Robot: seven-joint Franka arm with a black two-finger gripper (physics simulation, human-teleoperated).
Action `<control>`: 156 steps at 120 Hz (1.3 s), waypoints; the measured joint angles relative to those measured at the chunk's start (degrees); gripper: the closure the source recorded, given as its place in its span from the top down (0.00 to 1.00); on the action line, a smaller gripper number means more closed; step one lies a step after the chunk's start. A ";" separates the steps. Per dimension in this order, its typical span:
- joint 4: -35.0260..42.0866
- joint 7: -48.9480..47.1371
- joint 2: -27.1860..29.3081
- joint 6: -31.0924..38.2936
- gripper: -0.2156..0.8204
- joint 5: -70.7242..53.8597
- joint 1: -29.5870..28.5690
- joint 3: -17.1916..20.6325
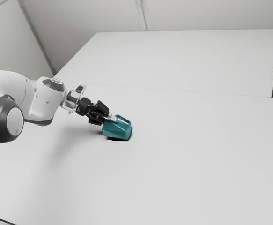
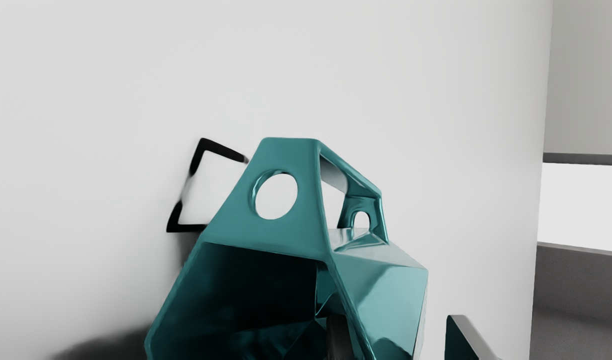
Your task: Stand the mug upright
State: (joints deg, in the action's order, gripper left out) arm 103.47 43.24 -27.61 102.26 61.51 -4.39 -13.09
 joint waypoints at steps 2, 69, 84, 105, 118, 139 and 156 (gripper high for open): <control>0.00 0.00 -0.01 0.01 0.28 -0.01 0.00 0.00; -0.26 -0.29 0.44 0.56 0.04 -0.85 0.02 0.34; -0.35 -0.42 0.62 0.61 0.04 -1.00 0.06 0.45; -0.50 -0.59 1.66 0.61 0.04 -1.14 0.08 0.86; -0.57 -0.76 2.47 0.51 0.04 -1.15 0.16 1.16; -0.58 -1.20 3.86 0.47 0.03 -1.33 0.45 1.30; -0.57 -2.33 5.74 0.46 0.03 -3.56 1.16 1.34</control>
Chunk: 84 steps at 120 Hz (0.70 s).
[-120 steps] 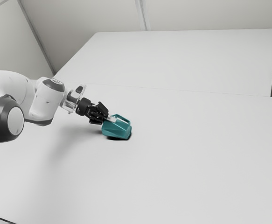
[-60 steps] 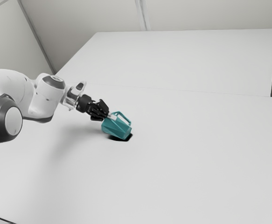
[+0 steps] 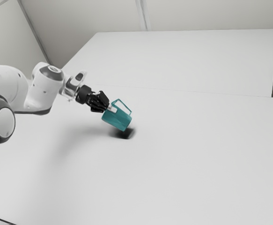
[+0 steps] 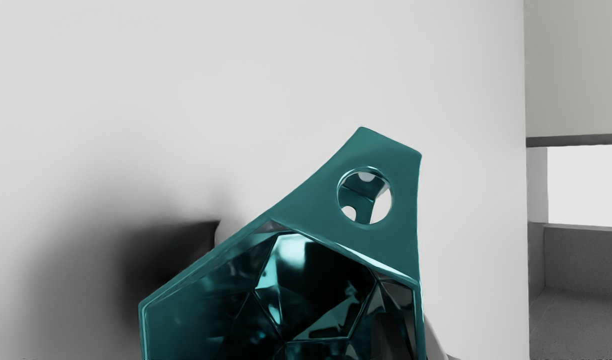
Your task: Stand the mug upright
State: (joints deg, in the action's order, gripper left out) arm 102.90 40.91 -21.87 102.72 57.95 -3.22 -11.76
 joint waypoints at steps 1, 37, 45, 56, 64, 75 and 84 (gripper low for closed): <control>-0.02 -0.11 0.09 0.00 0.03 -0.29 0.01 0.06; -3.31 -6.67 2.33 0.01 0.03 -14.17 0.96 1.60; -3.54 -8.66 2.84 0.03 0.03 -17.35 1.30 1.89; -3.62 -11.44 3.05 0.73 0.03 -21.93 1.49 2.22; -3.82 -13.48 3.28 1.52 0.03 -25.70 1.53 2.91; -4.89 -16.30 3.42 2.48 0.03 -31.22 1.73 4.13; -5.89 -18.44 3.44 3.00 0.03 -34.94 1.84 4.92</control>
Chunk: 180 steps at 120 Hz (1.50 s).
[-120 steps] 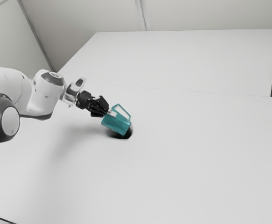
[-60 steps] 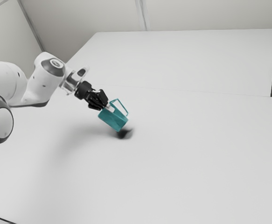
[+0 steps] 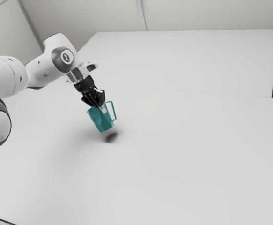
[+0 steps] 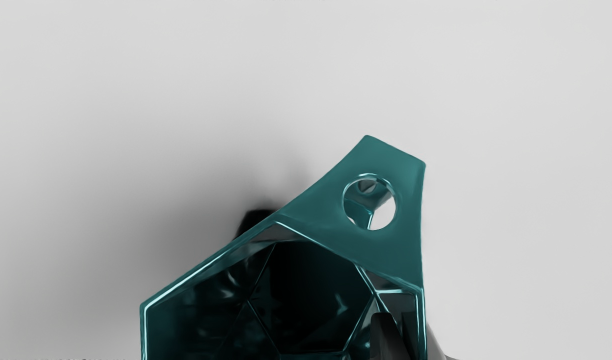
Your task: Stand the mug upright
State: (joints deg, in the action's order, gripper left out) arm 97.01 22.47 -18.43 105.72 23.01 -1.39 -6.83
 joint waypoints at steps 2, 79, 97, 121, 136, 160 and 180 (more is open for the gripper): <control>-0.29 -0.47 0.00 0.10 0.03 -0.74 0.03 0.18; -1.88 -16.69 -2.00 5.96 0.03 -21.54 2.48 4.20; -2.56 -19.32 -3.61 8.17 0.03 -23.55 3.34 4.20; -3.19 -22.21 -4.35 10.44 0.03 -25.69 3.93 4.20; -3.00 -23.83 -4.21 11.63 0.03 -26.42 4.02 4.20; -2.61 -26.51 -4.68 13.20 0.03 -27.20 4.55 4.20; -2.43 -28.80 -5.01 13.75 0.03 -30.01 5.05 4.20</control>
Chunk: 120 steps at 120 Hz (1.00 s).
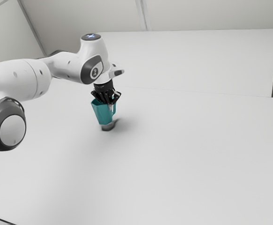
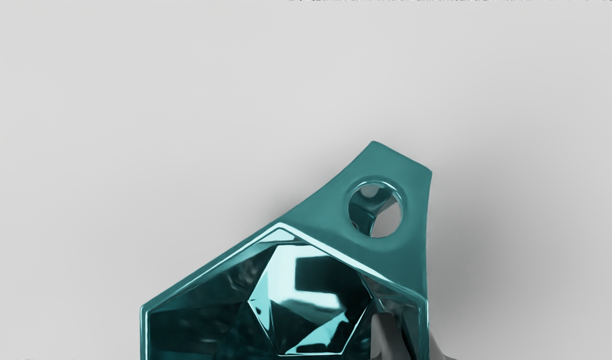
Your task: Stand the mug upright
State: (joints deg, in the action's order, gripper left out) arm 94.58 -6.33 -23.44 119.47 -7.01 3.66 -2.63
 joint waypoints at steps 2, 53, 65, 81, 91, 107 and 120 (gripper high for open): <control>0.00 -0.20 -0.07 0.04 0.03 -0.23 0.01 0.00; -0.46 -3.76 -2.69 0.58 0.17 -1.99 0.44 0.00; -0.49 -4.20 -2.73 0.62 0.39 -1.90 0.55 0.00; -0.44 -4.69 -2.14 0.54 0.58 -1.80 0.56 0.02; -0.35 -4.94 -0.33 0.24 0.65 -1.75 0.56 0.07; -0.27 -5.21 4.31 -1.35 0.71 -1.64 0.52 1.24; -0.33 -4.95 10.49 -4.61 0.74 -1.20 0.53 2.51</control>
State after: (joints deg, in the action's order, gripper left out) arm 94.25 -11.28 -12.95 114.86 -8.21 4.19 -0.12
